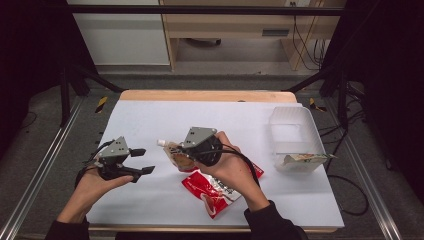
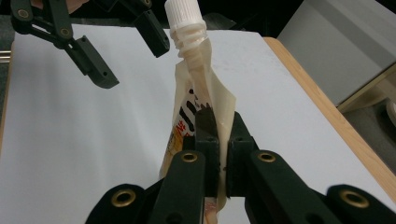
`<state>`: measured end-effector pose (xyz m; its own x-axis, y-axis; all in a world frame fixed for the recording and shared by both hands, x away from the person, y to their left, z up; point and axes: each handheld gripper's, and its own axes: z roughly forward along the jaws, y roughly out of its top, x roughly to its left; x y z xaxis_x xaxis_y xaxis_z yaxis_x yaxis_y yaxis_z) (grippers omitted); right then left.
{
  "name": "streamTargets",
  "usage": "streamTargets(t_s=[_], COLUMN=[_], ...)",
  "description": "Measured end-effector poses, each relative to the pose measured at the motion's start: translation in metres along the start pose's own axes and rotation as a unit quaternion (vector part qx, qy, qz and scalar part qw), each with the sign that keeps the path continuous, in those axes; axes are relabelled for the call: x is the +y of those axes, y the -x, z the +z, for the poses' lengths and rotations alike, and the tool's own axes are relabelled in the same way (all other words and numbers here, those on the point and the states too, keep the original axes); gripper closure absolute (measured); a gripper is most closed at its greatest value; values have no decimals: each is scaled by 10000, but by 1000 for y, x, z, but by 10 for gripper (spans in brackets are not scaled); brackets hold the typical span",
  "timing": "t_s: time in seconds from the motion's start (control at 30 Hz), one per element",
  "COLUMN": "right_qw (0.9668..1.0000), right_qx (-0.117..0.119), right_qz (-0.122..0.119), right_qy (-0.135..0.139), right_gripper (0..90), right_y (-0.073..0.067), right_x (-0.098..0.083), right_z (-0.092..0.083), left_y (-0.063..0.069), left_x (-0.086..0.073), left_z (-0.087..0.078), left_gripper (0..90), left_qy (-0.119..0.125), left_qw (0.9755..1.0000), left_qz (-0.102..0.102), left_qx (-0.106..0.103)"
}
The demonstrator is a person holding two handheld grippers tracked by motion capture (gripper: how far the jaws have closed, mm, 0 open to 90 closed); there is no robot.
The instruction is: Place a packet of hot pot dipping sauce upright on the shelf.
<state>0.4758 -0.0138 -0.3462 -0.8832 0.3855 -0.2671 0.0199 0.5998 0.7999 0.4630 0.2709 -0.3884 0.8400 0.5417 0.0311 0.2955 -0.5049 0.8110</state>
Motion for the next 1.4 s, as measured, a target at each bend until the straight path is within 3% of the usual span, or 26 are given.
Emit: streamTargets(t_s=[0.47, 1.13, 1.23, 1.4], right_qw=[9999, 9997, 9997, 9990], right_qx=[-109, -189, -166, -10], right_qz=[110, 145, 152, 0], right_qy=[7, 33, -75, -450], right_gripper=[876, 874, 872, 866], right_y=[9, 14, 13, 0], right_x=[-4, -7, -10, -17], right_z=[-7, -12, -8, 14], left_y=[-1, 0, 2, 8], left_x=[-3, -5, -6, -10], left_z=[3, 7, 12, 27], left_gripper=[216, 192, 189, 180], left_qy=[-106, -173, -288, -765], left_qw=[9999, 9998, 9996, 9968], left_qz=[-61, -43, 0, 214], left_qx=[63, 6, 18, 111])
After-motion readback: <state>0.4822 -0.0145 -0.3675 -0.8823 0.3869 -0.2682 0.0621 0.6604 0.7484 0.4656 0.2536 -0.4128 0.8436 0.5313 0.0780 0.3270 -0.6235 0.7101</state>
